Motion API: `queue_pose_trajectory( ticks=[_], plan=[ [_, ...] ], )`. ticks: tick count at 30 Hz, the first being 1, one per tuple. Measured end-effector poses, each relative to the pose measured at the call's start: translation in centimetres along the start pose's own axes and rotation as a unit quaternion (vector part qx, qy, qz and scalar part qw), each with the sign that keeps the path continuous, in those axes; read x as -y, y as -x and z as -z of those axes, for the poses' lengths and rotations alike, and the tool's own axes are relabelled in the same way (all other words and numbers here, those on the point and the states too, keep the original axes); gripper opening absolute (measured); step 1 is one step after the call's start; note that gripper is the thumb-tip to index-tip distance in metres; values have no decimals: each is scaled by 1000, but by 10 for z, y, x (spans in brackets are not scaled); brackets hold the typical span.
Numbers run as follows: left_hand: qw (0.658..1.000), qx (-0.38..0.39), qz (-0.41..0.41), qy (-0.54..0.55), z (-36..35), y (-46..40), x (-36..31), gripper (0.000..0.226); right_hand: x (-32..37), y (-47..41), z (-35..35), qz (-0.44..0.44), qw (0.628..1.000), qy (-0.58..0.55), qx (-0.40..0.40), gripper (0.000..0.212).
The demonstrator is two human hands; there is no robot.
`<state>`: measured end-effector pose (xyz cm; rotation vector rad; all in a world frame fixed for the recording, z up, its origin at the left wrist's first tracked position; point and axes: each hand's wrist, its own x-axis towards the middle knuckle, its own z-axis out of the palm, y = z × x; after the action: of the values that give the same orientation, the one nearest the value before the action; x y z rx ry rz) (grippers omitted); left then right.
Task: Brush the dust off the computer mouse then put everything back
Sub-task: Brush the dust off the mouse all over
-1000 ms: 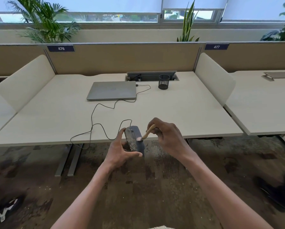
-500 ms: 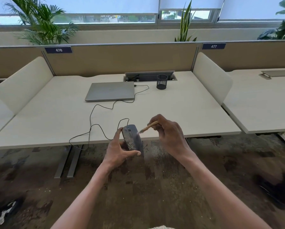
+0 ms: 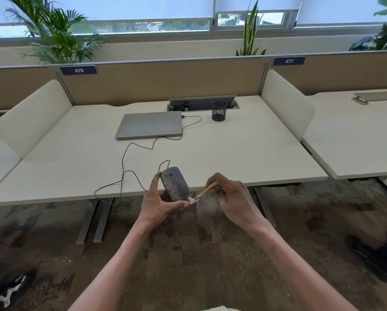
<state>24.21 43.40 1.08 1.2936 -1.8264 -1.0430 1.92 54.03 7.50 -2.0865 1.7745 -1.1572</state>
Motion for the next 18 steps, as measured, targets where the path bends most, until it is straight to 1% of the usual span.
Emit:
queue_pose_trajectory(
  ticks=[2, 4, 7, 9, 11, 13, 16, 18],
  plan=[
    [1000, 4, 3, 2, 0, 0, 0, 130, 1, -2, 3, 2, 1000, -22, -20, 25],
    [1000, 10, 4, 4, -1, 1, 0, 130, 1, -5, 5, 6, 999, -36, -30, 24],
    [1000, 24, 2, 8, -3, 2, 0, 129, -1, -9, 2, 7, 999, -32, -11, 33],
    [1000, 31, 1, -2, -3, 3, -2, 129, -2, -12, 0, 6, 1000, -26, -13, 35],
    [999, 35, 2, -13, -2, 4, -5, 130, 0, -16, -2, 7, 999, -24, -32, 32],
    [999, 41, 4, -21, -1, 6, -6, 131, 3, -21, -3, 10, 997, -22, -67, 27],
    [998, 48, -4, -27, 0, 8, -7, 131, 5, -29, -3, 21, 994, -24, -106, 12],
    [999, 47, -9, -22, -1, 7, -8, 129, 9, -34, -4, 30, 993, -17, -110, 15]
  ],
)
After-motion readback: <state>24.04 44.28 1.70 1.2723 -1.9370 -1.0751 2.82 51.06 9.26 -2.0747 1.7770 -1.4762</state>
